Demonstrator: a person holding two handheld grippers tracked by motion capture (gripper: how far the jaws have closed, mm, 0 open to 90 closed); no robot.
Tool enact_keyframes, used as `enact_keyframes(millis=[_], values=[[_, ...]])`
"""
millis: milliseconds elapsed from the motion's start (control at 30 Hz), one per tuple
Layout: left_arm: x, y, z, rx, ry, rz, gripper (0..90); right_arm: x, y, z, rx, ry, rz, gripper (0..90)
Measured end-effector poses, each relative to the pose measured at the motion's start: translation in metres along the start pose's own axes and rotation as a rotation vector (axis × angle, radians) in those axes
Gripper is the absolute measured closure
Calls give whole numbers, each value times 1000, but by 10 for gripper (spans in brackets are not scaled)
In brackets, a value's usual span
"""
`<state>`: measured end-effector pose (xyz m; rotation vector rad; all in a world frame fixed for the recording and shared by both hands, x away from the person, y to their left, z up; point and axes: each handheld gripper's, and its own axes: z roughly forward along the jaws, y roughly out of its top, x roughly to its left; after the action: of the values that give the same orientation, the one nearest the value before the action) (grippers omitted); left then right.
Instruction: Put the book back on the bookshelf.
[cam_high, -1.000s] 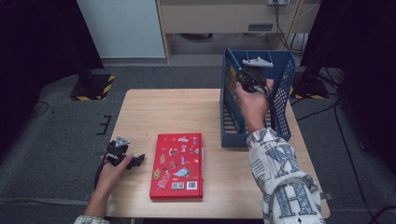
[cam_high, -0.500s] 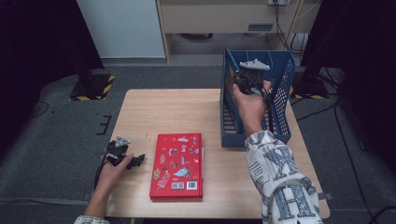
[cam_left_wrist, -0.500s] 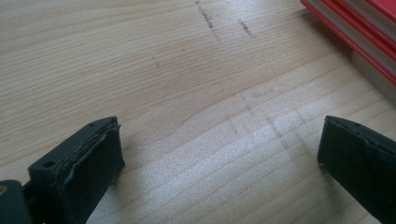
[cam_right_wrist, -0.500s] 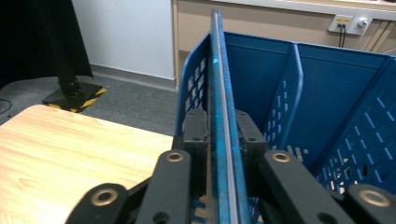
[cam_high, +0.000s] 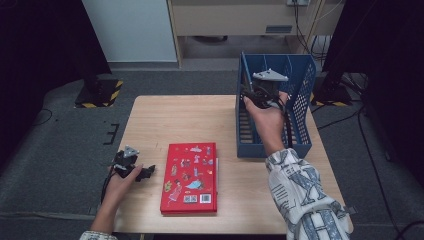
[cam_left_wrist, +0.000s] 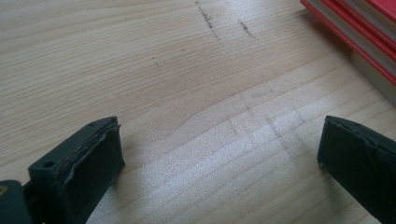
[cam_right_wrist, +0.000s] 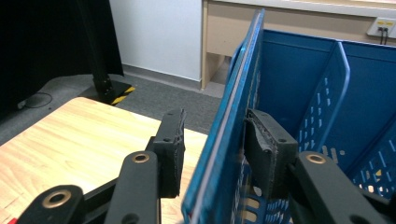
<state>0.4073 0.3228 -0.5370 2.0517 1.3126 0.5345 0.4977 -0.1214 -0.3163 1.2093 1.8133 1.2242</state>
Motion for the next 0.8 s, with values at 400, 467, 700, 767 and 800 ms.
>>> enact_keyframes(millis=[400,467,700,767,800], values=[[0,0,0,2,-3,8,0,7,-2,1,13,25,-2,569],[0,0,0,1,-3,7,0,9,-3,2,15,28,-5,563],[0,0,0,1,-2,7,0,13,-3,2,15,37,-12,554],[0,0,0,1,-2,4,0,13,-4,3,13,40,-18,543],[-1,0,0,1,-2,4,0,13,-5,3,16,42,-12,527]])
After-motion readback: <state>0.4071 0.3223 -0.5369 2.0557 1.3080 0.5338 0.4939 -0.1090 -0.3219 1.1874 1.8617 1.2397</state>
